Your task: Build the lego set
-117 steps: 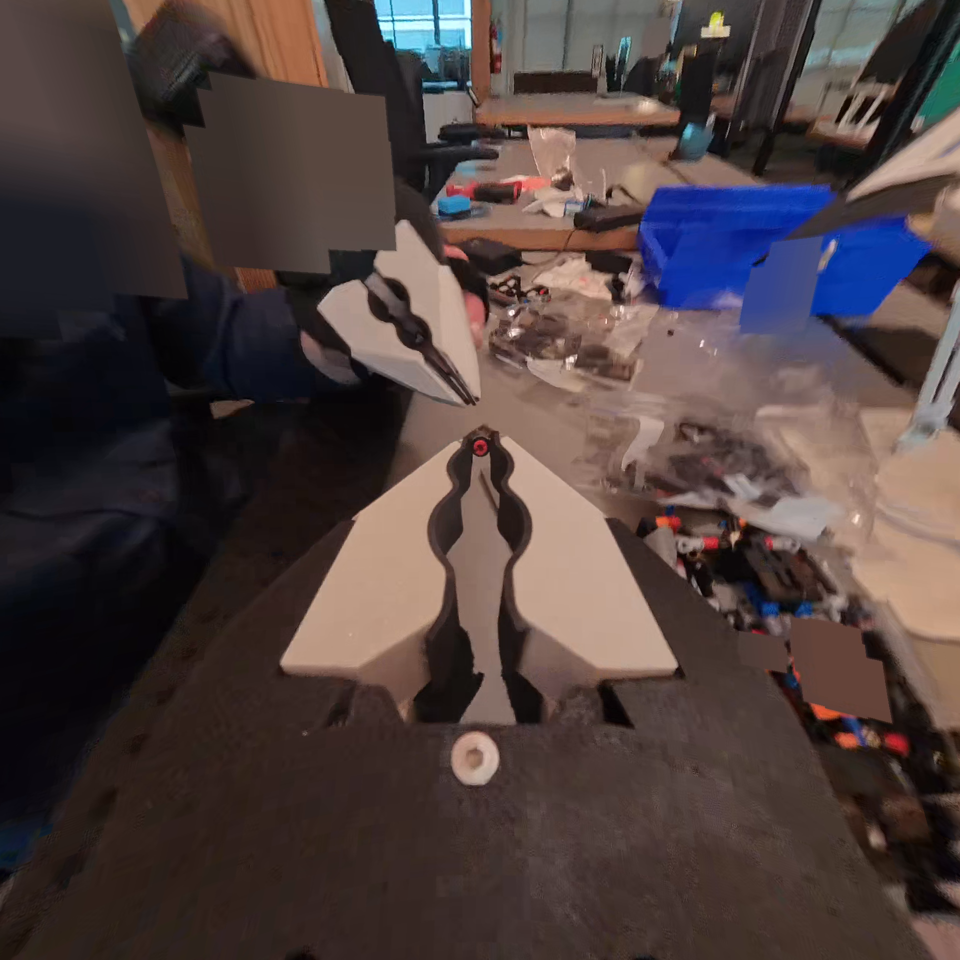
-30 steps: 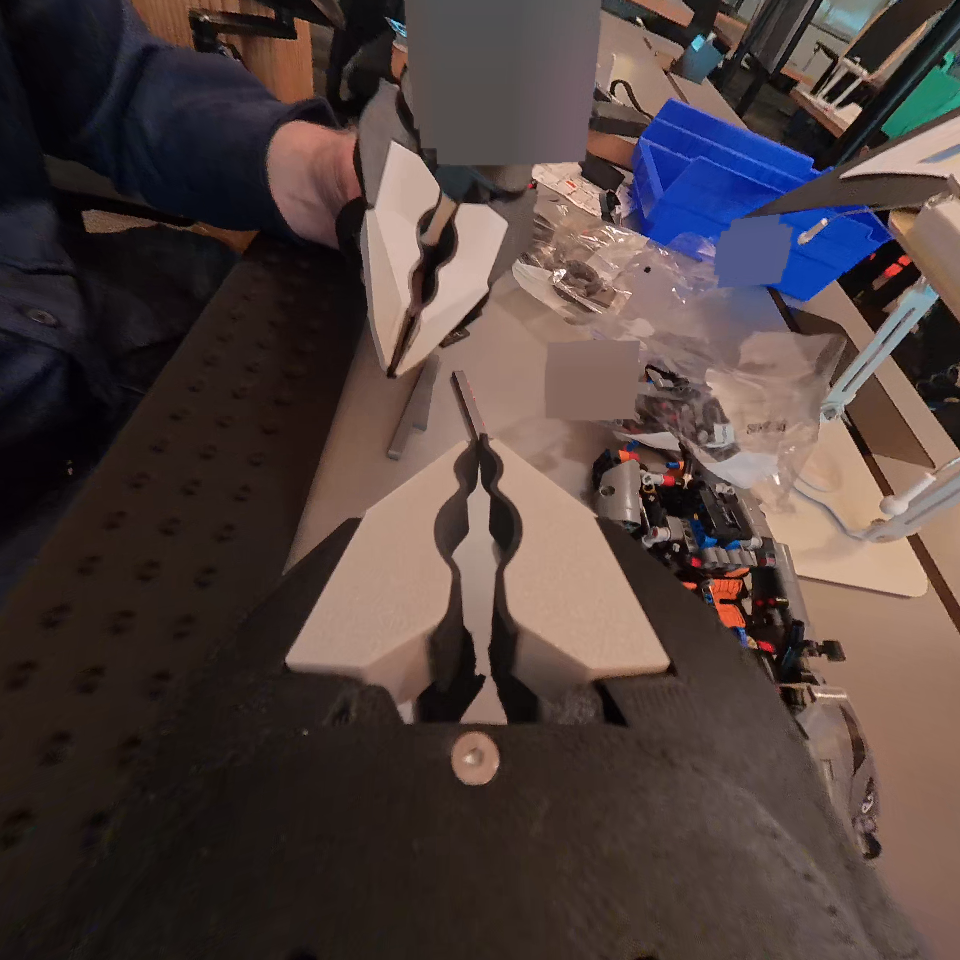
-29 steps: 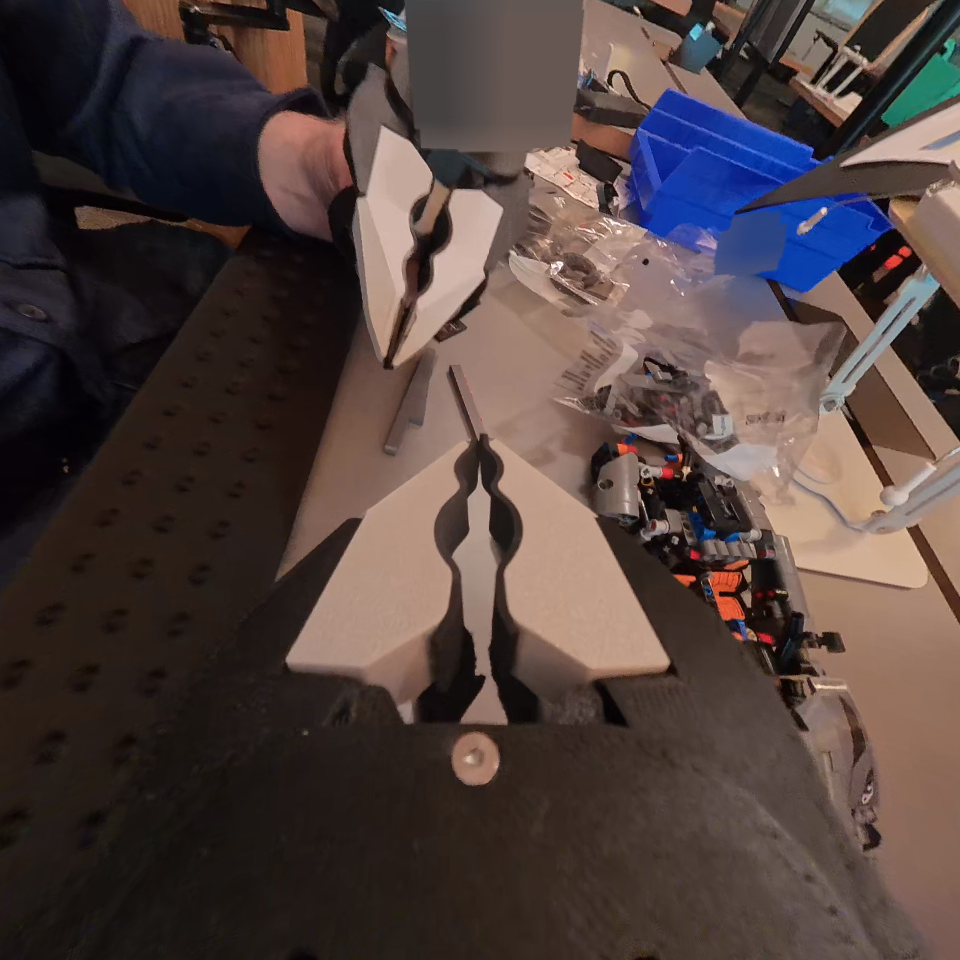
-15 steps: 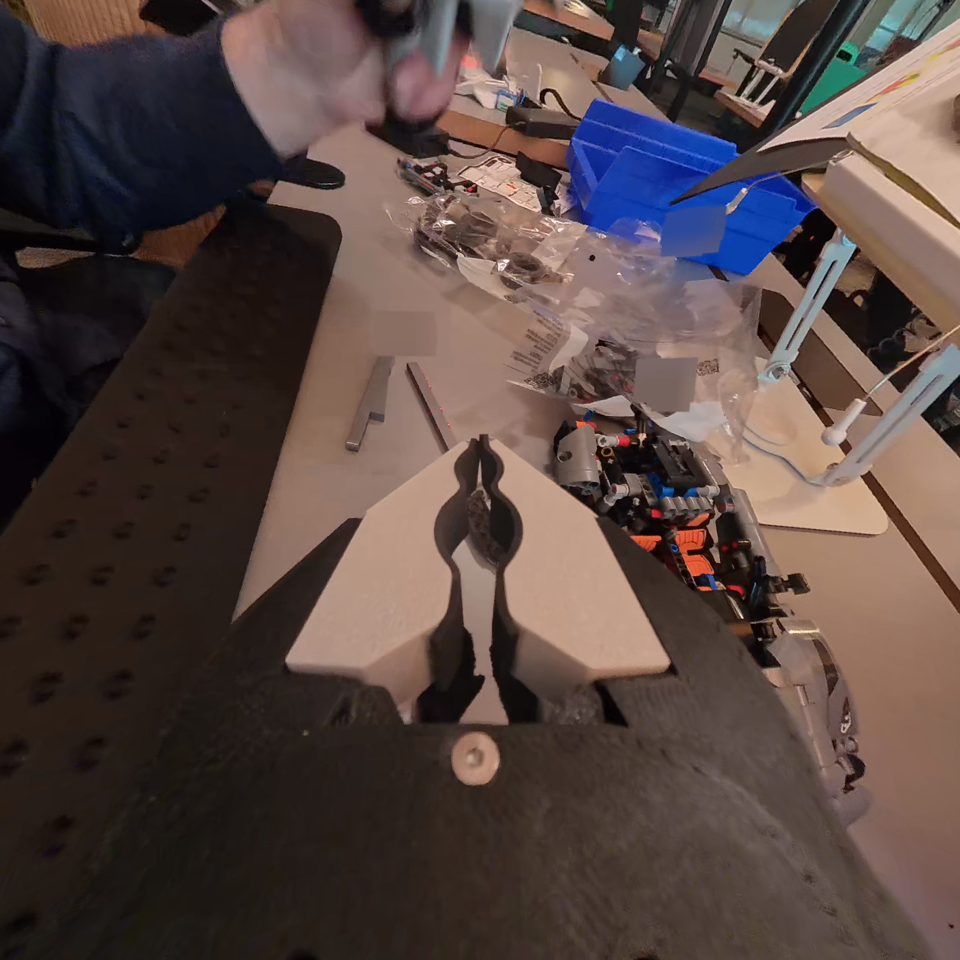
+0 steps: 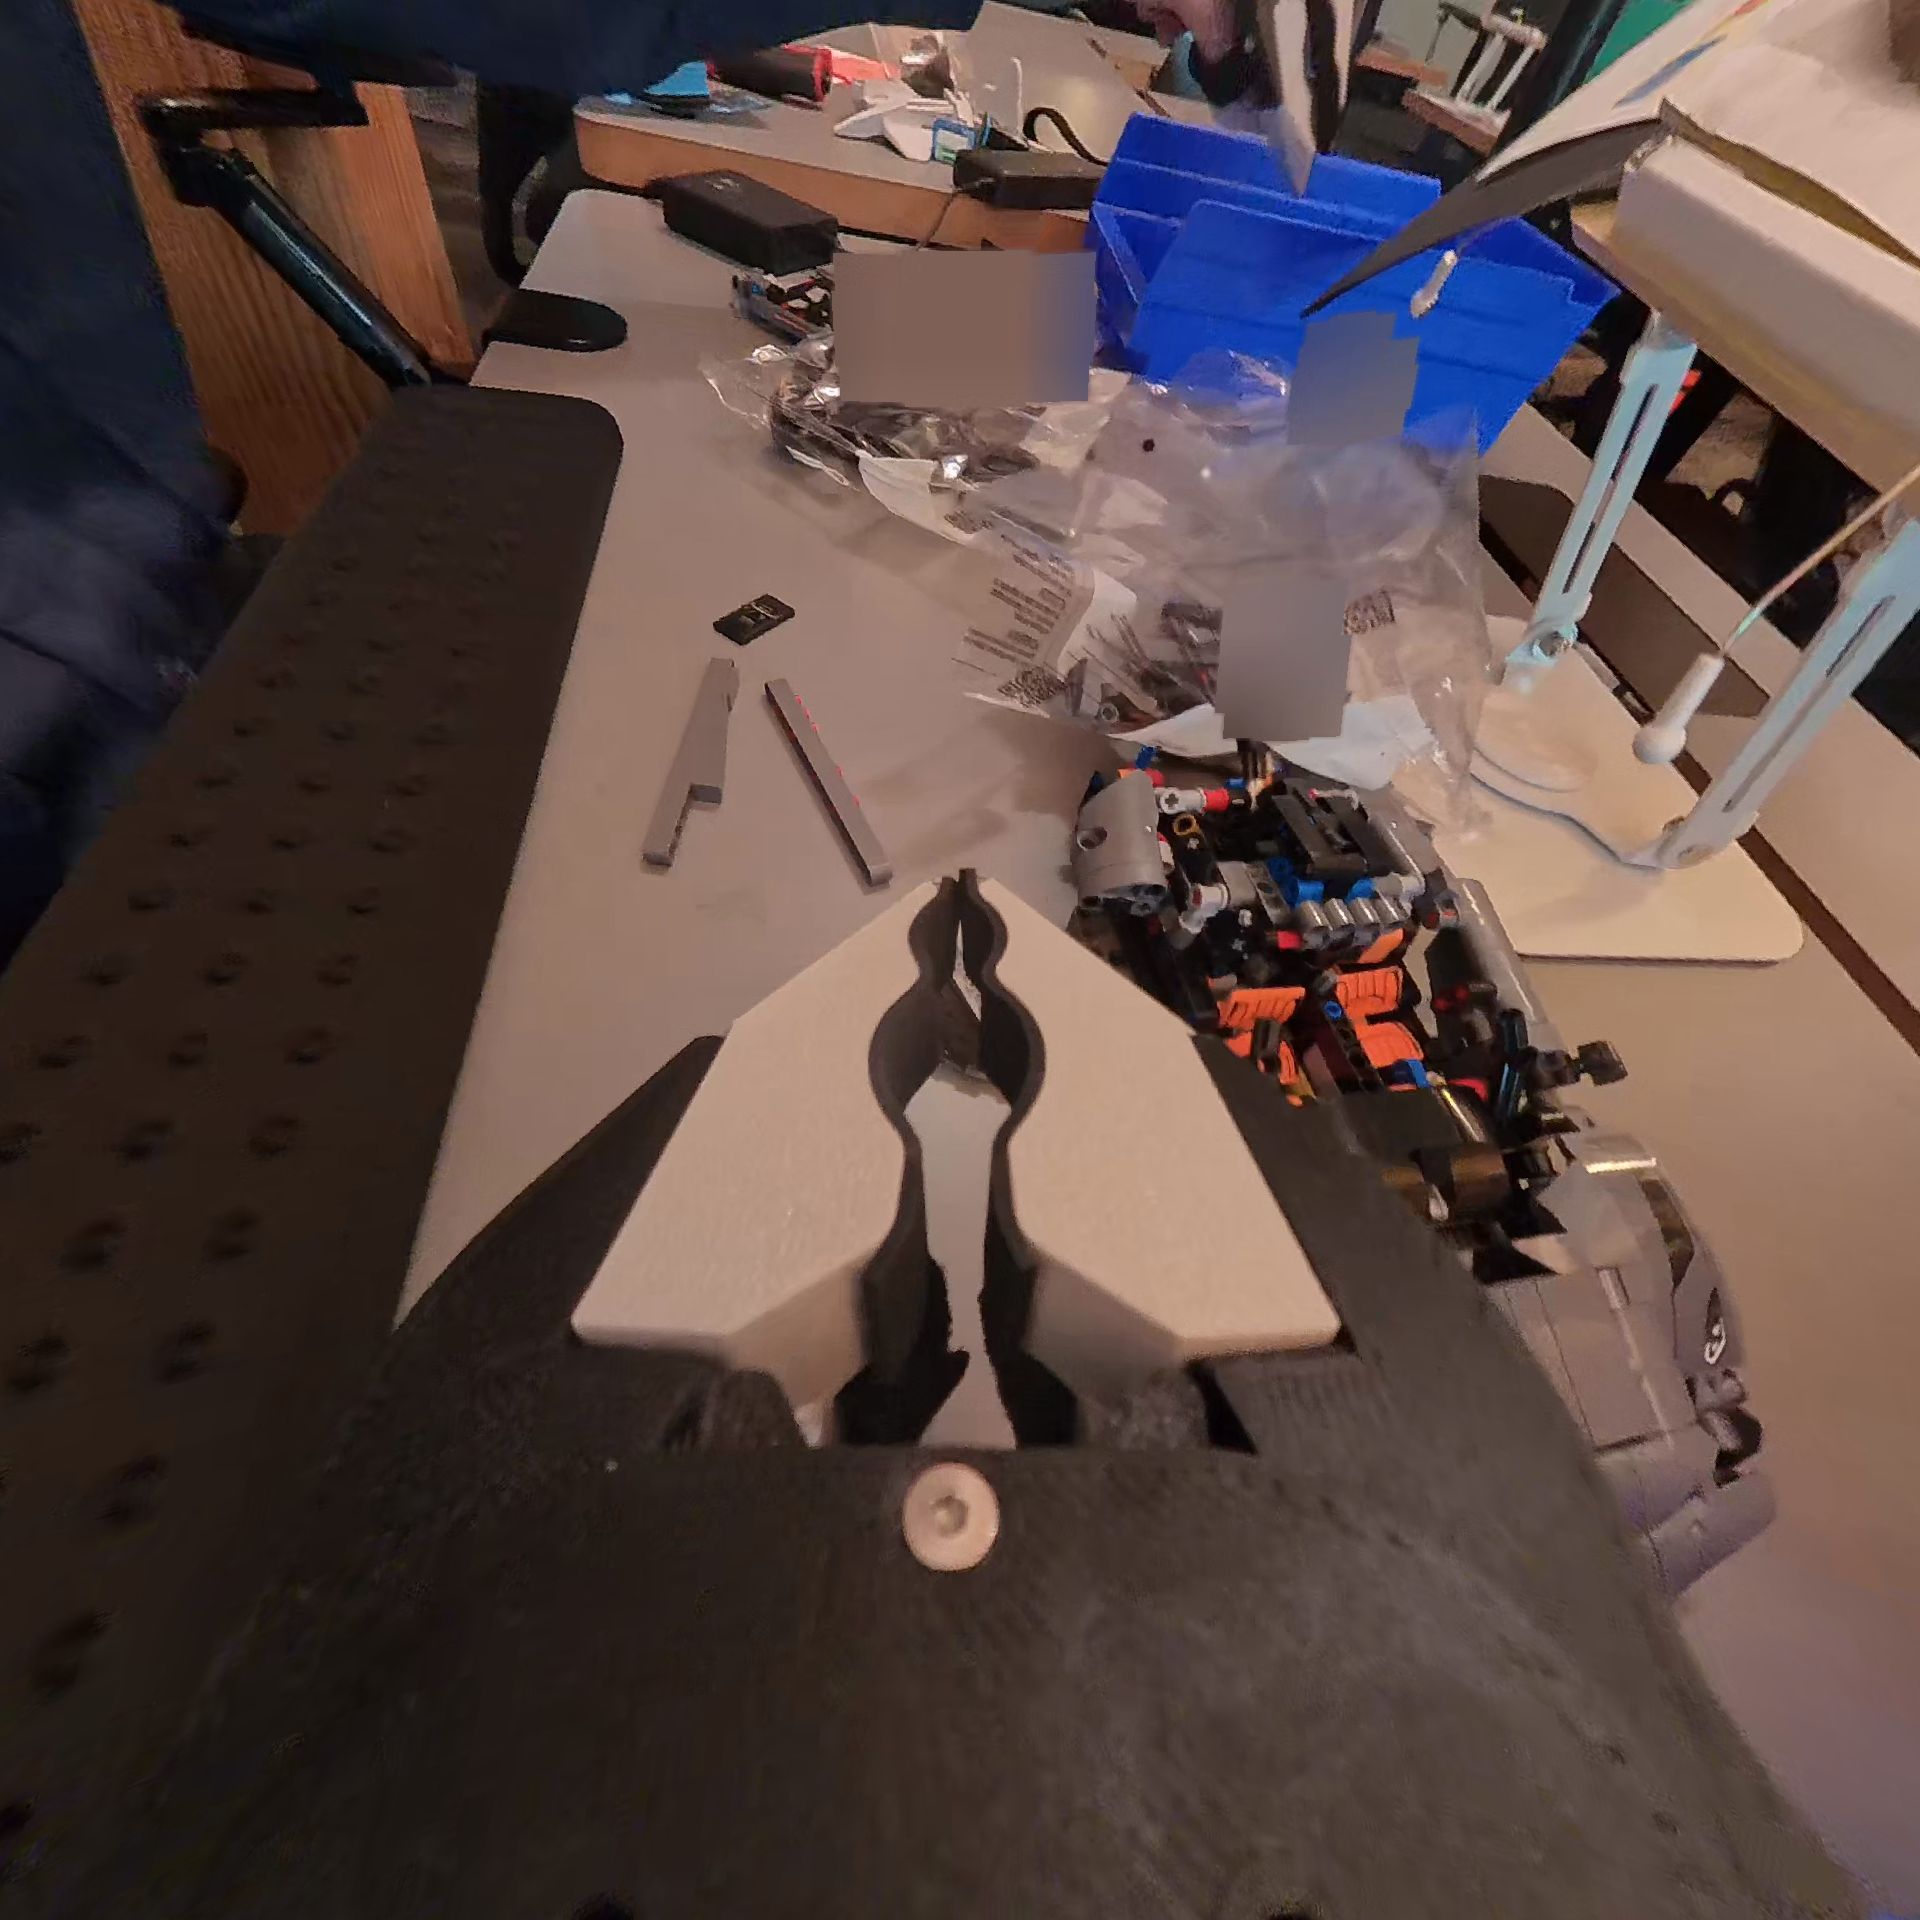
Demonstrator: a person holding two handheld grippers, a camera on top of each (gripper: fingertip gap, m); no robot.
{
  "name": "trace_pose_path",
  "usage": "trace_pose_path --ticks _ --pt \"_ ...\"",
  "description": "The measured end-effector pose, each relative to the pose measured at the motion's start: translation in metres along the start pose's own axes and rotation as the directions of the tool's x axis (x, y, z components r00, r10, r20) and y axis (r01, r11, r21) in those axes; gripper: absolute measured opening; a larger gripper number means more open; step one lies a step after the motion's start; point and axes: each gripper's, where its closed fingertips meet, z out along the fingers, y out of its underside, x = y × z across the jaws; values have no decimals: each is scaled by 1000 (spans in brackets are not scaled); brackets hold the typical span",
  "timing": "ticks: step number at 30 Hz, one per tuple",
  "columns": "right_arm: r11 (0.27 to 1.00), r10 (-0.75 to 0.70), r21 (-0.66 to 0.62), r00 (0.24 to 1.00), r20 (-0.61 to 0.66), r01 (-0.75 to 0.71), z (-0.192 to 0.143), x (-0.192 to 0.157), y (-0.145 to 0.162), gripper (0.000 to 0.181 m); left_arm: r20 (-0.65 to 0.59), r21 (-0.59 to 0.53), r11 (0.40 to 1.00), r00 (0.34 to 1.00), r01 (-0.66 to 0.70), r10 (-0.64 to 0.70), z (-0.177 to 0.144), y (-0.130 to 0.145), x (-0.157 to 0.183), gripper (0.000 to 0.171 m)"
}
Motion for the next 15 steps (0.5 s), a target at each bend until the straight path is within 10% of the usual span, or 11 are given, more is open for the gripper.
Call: trace_pose_path --ticks 15 --pt "995 95 -30 995 -27 -96 -2 19 23 0 -199 -296 792 845 -534 496 127 44 -27 30"
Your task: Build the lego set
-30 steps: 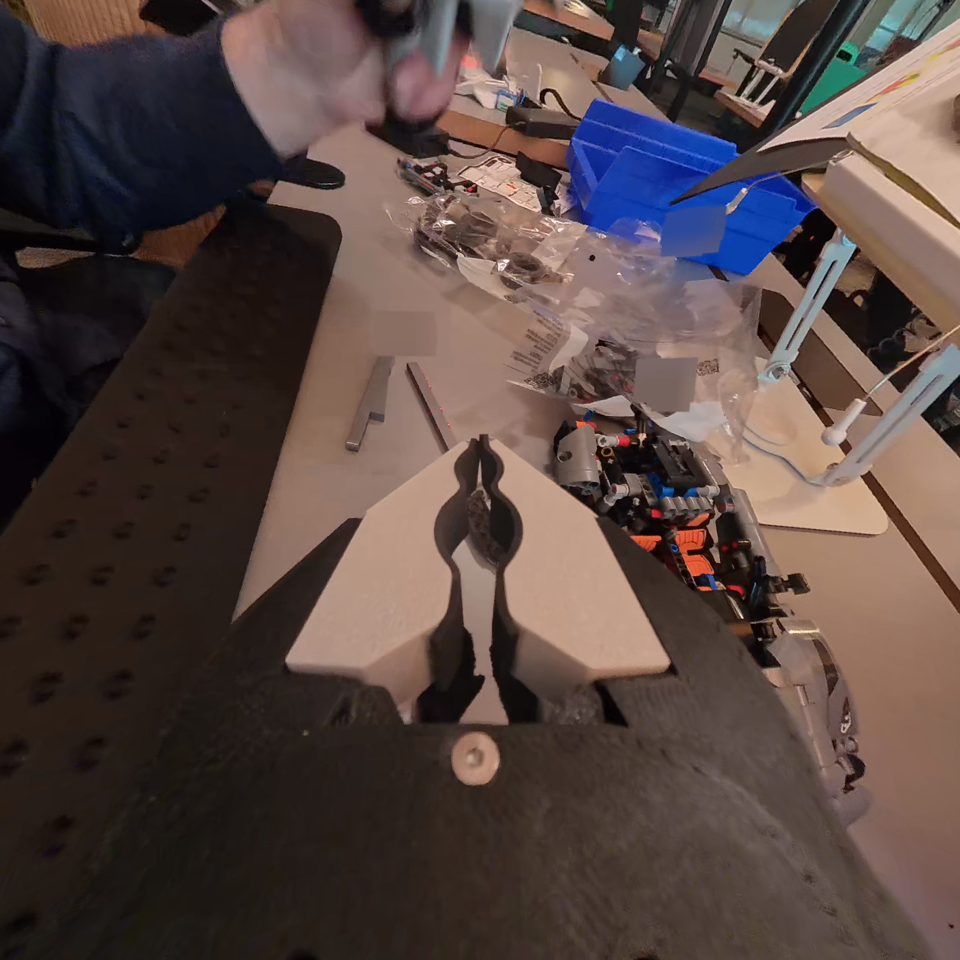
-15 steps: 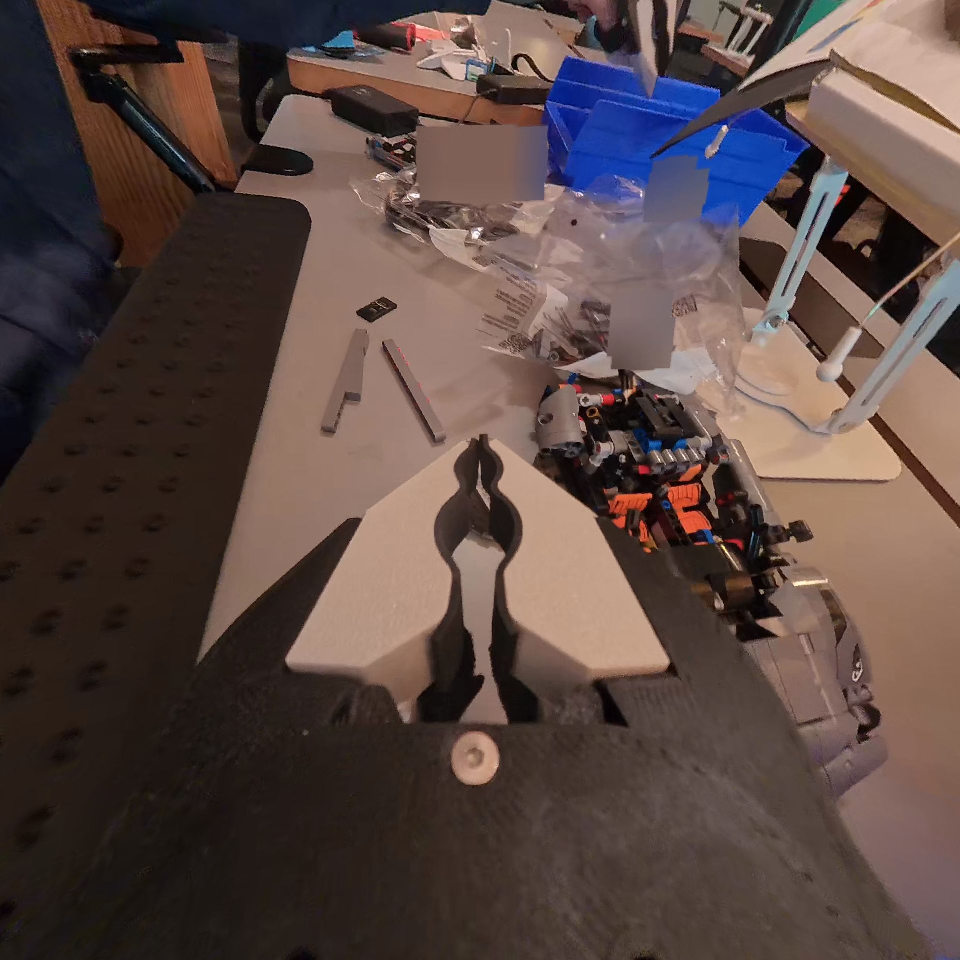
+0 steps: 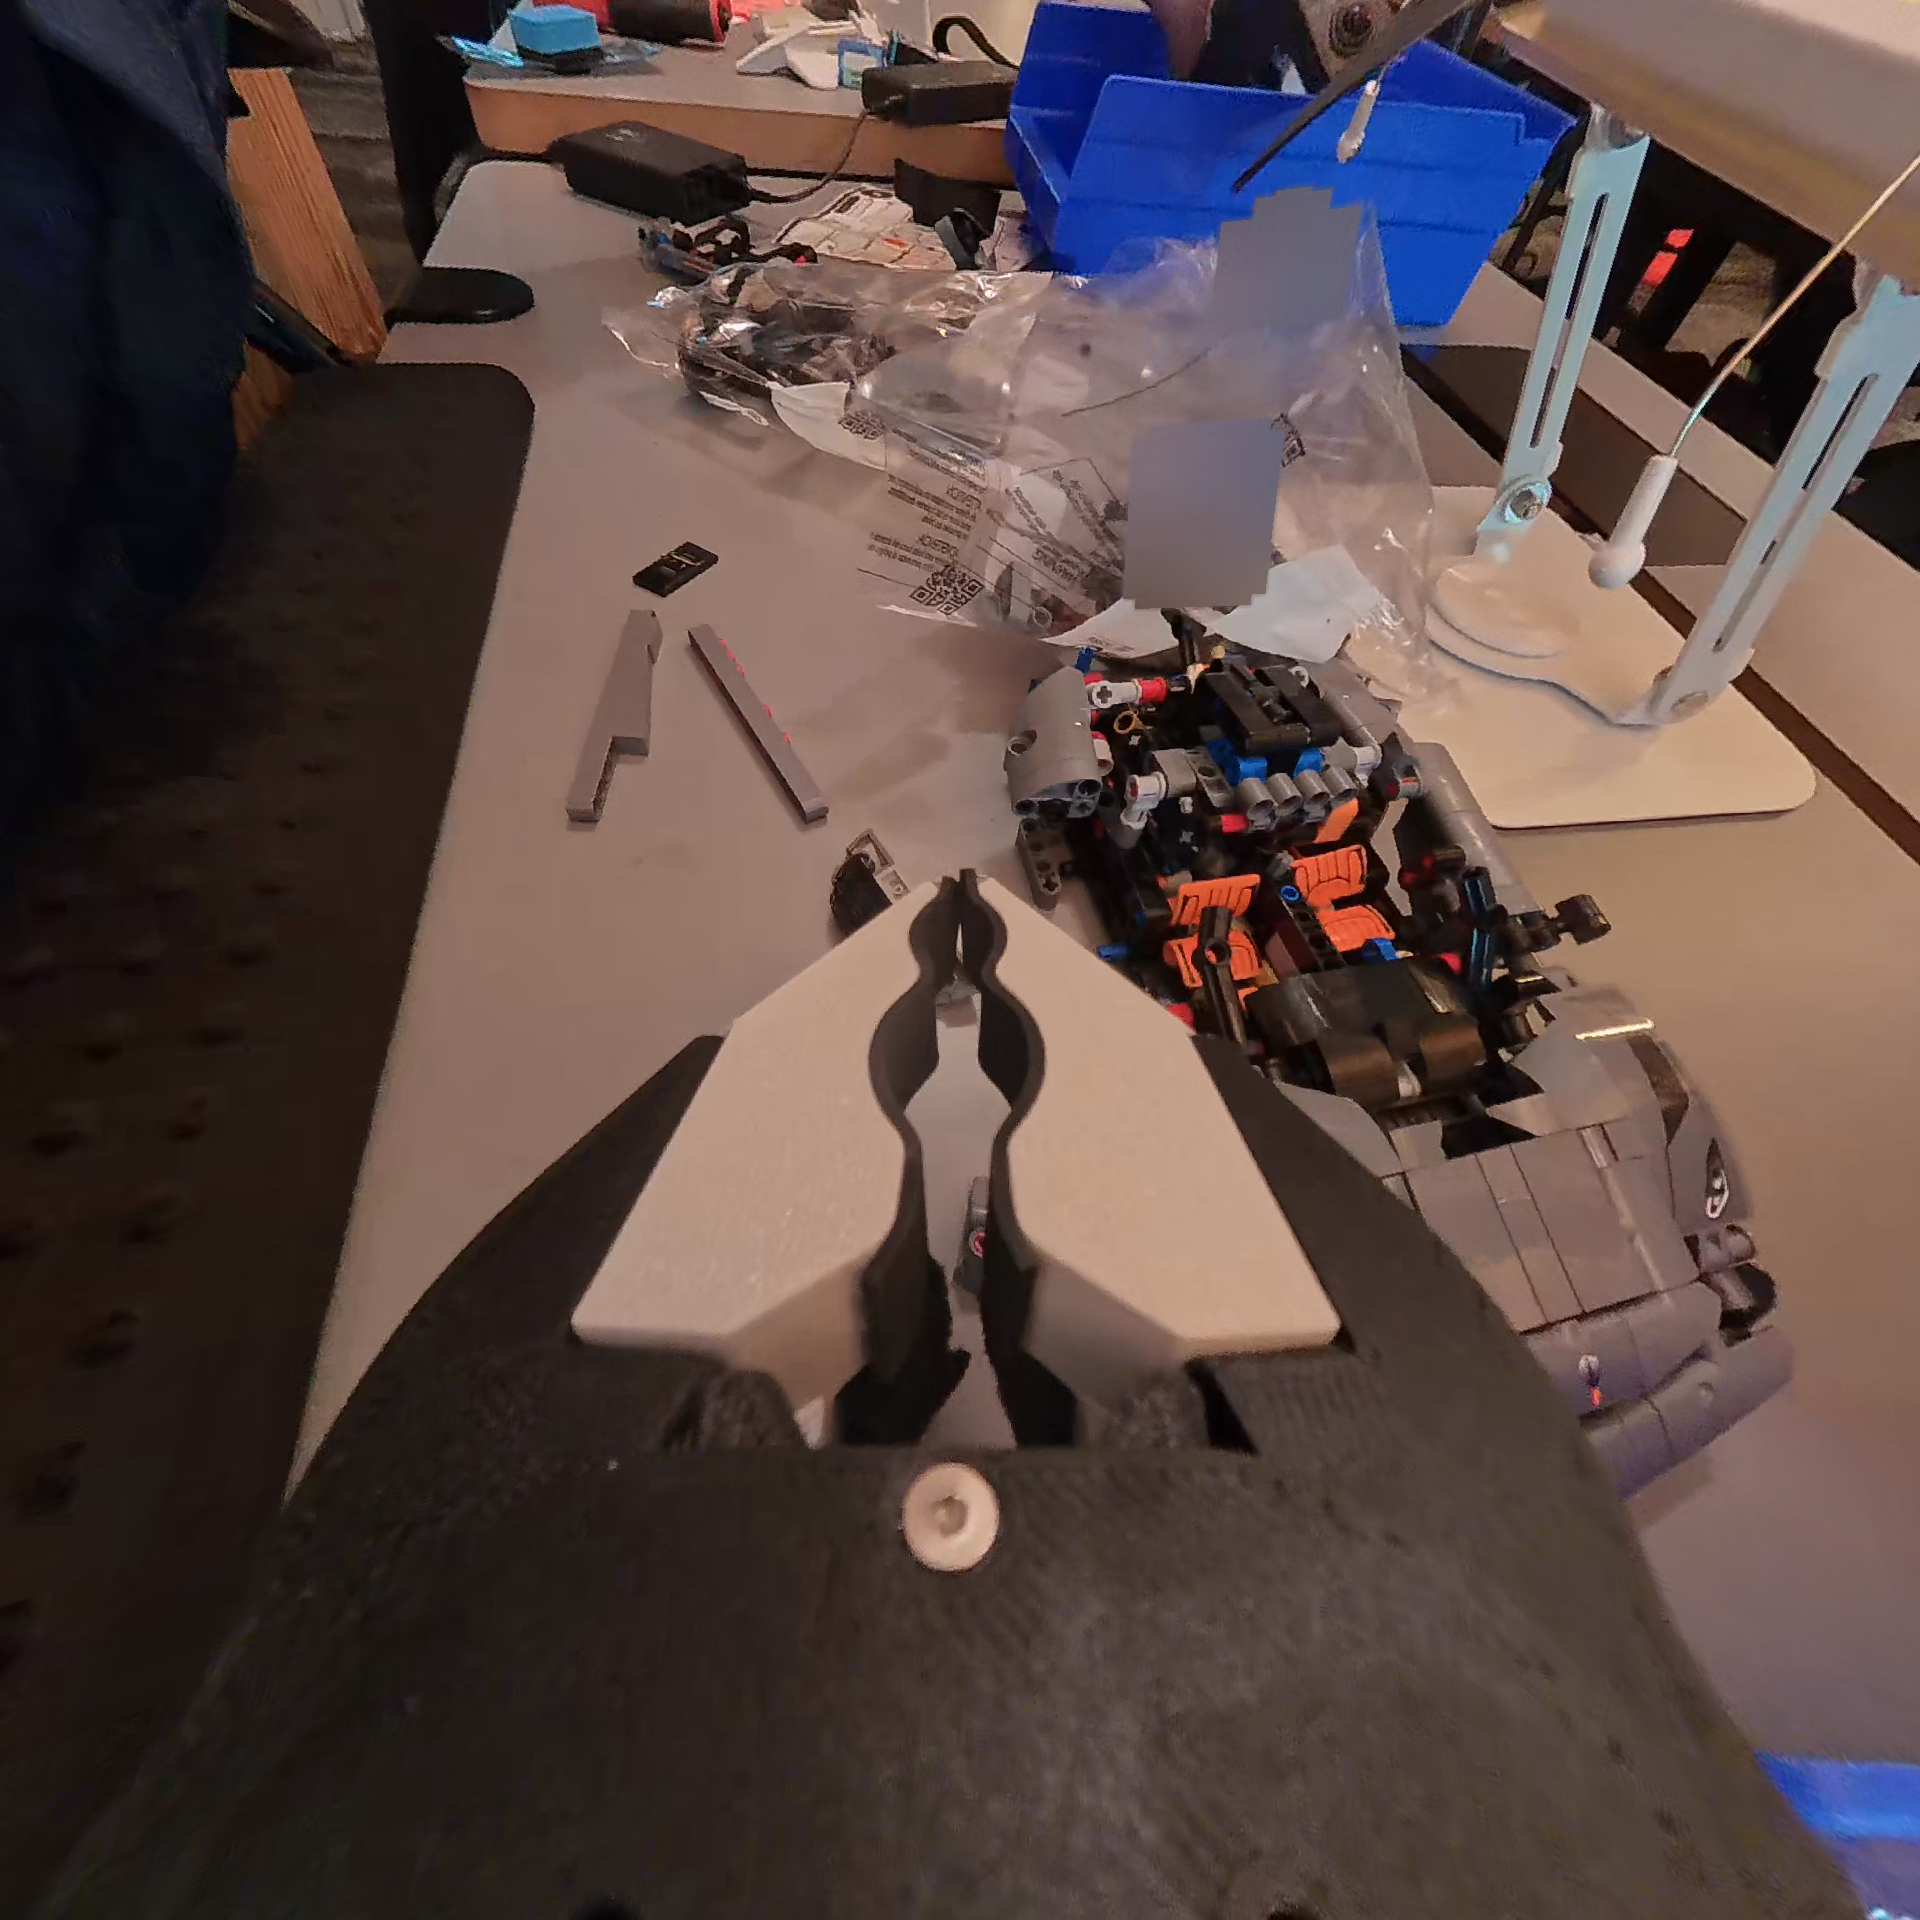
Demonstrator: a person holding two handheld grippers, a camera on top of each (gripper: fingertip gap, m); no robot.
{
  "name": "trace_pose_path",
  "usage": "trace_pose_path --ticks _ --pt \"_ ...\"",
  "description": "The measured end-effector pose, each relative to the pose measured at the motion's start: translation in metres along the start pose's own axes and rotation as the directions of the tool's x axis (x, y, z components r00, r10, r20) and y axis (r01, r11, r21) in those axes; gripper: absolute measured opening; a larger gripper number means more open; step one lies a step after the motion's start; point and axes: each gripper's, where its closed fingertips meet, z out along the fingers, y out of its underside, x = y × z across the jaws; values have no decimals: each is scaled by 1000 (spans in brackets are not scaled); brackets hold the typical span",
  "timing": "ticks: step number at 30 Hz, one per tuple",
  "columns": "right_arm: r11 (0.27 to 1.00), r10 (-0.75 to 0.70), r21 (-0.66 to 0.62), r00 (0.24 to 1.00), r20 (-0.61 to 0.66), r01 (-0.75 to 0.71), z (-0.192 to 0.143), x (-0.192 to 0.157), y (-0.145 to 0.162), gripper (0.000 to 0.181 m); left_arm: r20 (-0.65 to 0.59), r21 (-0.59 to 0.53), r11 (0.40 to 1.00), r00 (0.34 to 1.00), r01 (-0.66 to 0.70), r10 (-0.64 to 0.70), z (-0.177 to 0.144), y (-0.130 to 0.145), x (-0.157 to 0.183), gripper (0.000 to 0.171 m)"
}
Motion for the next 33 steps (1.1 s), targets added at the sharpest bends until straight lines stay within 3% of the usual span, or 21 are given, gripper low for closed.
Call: trace_pose_path --ticks 3,6,17,22,27,30,33 --pt "1000 4 -16 1000 0 -4 1 1 4 0 -13 -10 1000 1000 -18 18 5 -2 -5 23" --pt "1000 6 -19 1000 -5 -6 -1 2 5 0 -36 -26 1000 999 -14 13 12 -3 -6 4" --pt "1000 4 -20 1000 -9 -4 -3 3 5 0 -100 1 997 992 79 -78 6 -2 5 2" --pt "1000 -9 -16 1000 -5 9 -3 1 2 0 -99 86 978 979 188 -180 -12 -3 17 2" --pt "999 -43 2 999 -7 43 -3 -3 -7 0 -86 270 917 956 294 -281 -73 -4 24 2" --pt "996 -87 -1 996 -29 87 -1 -5 -14 1 -112 431 832 936 349 -334 -139 -15 31 2" --pt "990 -138 28 989 -58 140 2 -10 -31 4 -168 604 713 931 356 -323 -217 -45 56 2"
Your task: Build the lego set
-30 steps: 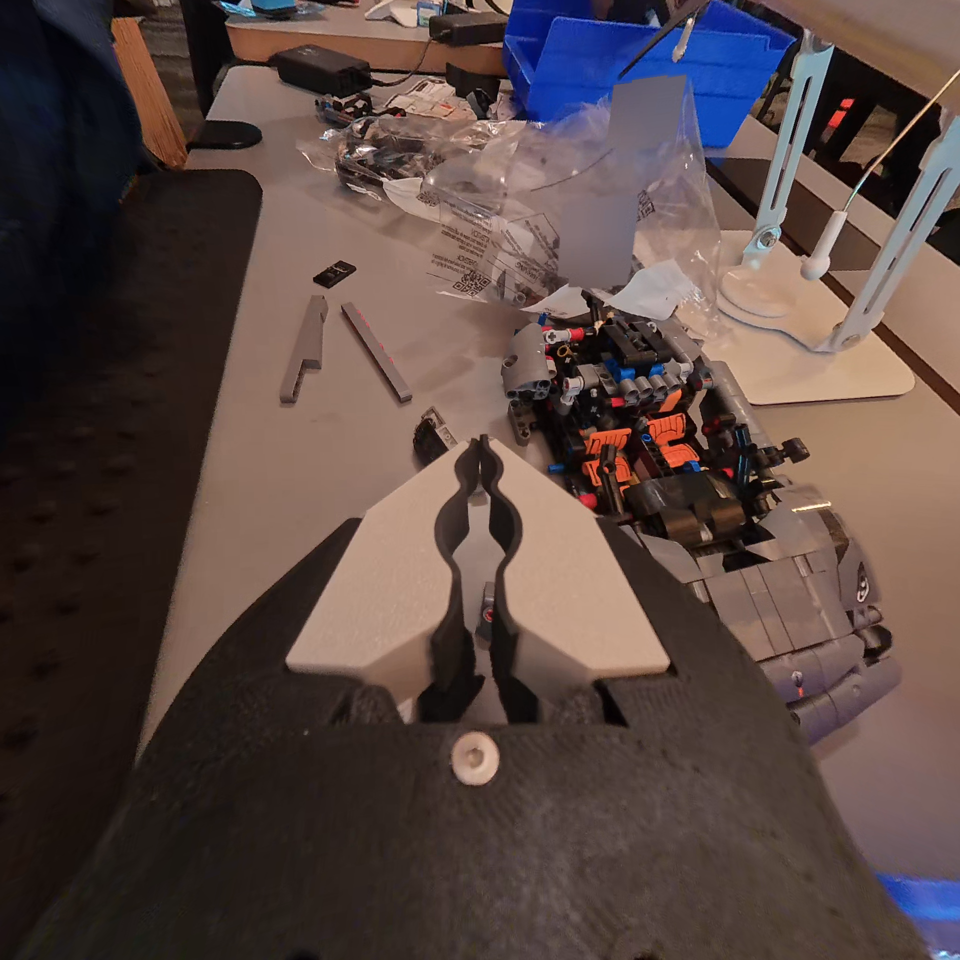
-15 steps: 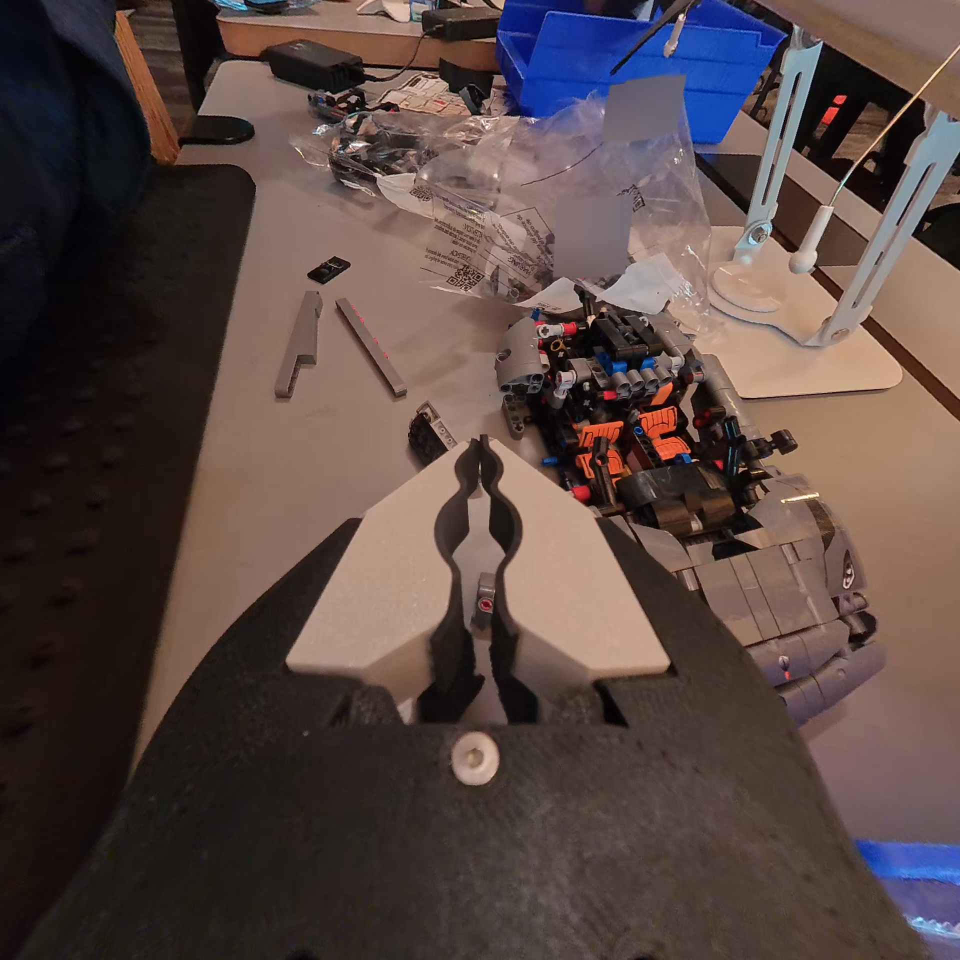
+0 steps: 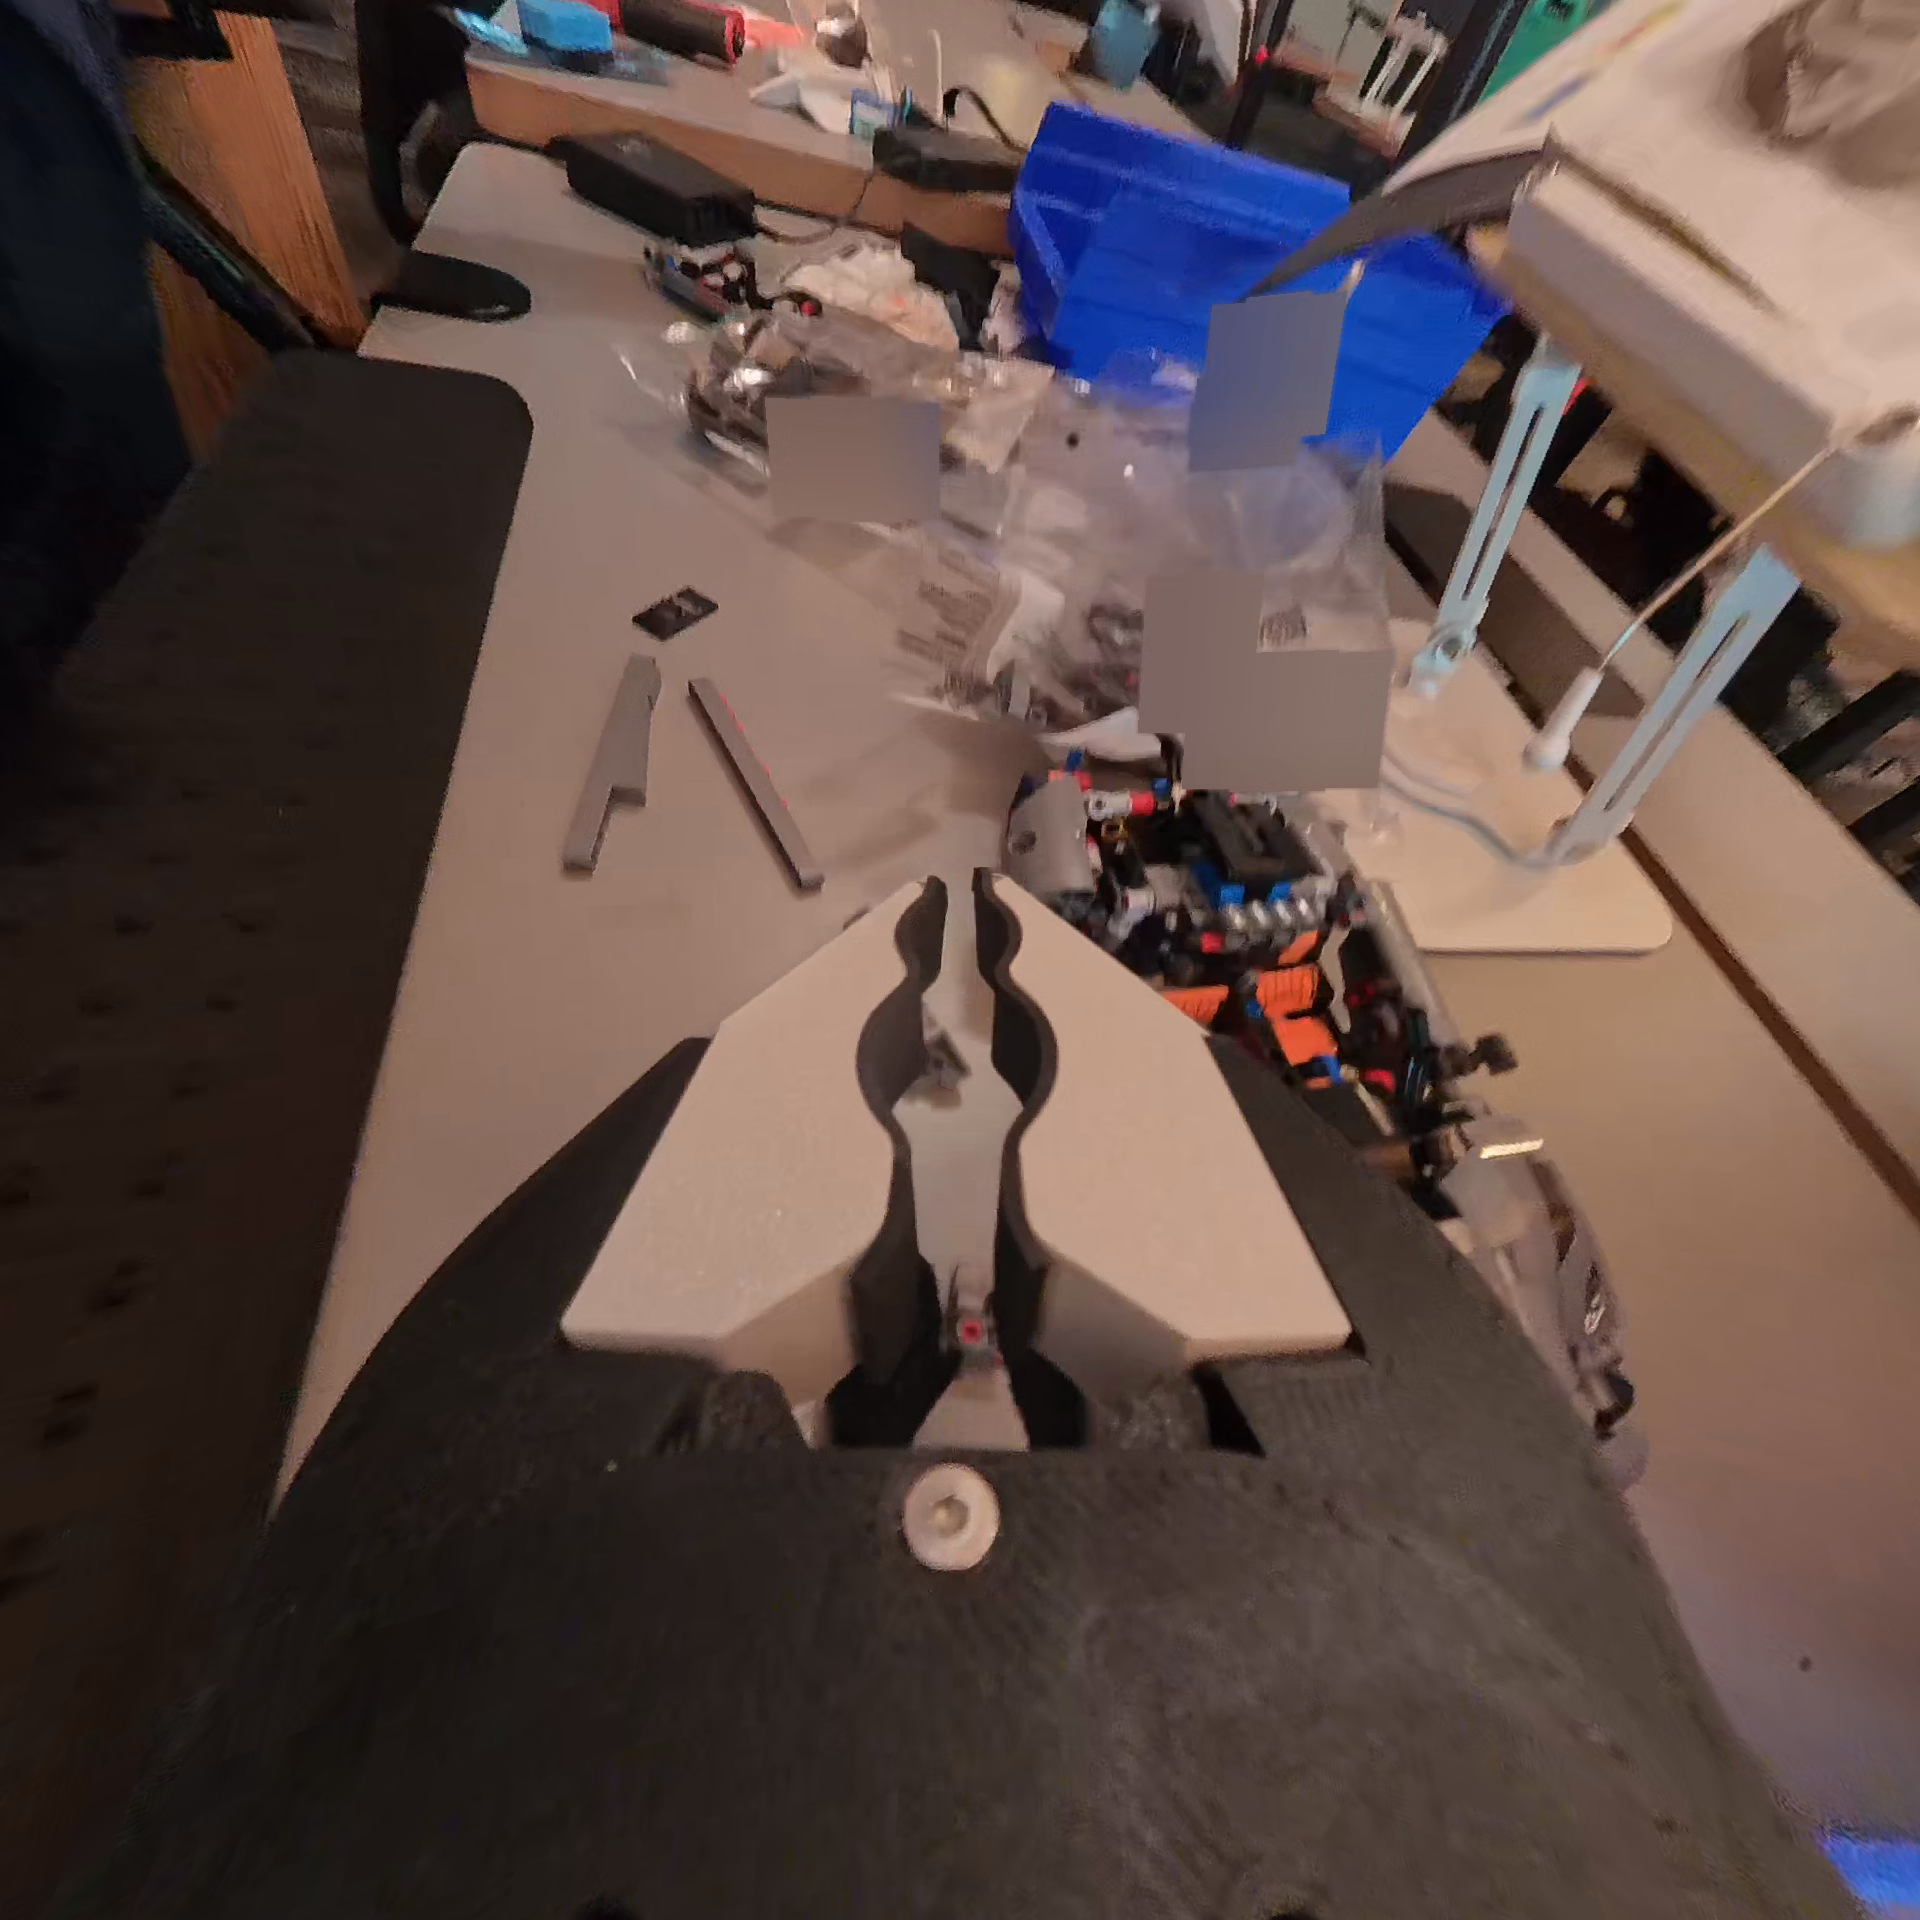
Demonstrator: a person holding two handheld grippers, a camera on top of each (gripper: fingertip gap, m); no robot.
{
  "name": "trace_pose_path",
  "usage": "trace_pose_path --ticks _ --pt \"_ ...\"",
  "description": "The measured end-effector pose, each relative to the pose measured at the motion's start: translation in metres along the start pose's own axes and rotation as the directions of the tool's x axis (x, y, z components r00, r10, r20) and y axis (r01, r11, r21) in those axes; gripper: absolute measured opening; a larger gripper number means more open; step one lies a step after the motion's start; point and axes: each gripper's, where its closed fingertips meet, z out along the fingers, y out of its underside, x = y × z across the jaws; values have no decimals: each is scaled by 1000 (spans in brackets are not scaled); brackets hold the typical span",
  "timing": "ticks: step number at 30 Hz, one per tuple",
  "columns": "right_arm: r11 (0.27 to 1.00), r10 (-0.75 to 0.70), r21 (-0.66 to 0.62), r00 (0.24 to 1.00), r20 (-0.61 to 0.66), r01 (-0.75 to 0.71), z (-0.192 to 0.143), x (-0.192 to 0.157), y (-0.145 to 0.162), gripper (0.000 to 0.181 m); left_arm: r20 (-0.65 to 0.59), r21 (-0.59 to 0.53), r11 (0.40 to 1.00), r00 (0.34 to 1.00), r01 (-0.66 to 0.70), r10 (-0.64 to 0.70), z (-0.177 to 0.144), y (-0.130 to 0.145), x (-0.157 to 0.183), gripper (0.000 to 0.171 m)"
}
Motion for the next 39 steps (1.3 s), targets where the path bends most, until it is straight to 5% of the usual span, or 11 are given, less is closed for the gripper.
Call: trace_pose_path --ticks 4,8,13,15,18,29,39 --pt "995 -71 60 995 -67 75 11 -5 -38 6 -114 241 970 993 6 22 -43 -83 88 2" --pt "978 -190 57 968 -163 201 30 -13 -76 11 -381 398 910 923 115 50 -66 -159 206 2" --pt "956 -270 48 933 -240 289 51 -22 -111 25 -685 435 830 726 348 55 -74 -223 322 1" --pt "950 -298 8 915 -271 311 55 -21 -108 26 -779 400 813 624 423 59 -72 -239 361 2" --pt "938 -342 -42 900 -271 344 55 -22 -96 26 -824 369 802 564 470 48 -64 -256 402 2" --pt "945 -320 -154 909 -267 287 50 -10 -66 23 -839 359 736 544 573 -14 -39 -275 423 2" --pt "921 -376 -199 898 -228 335 54 -13 -55 17 -825 357 786 565 505 11 -29 -270 430 1"
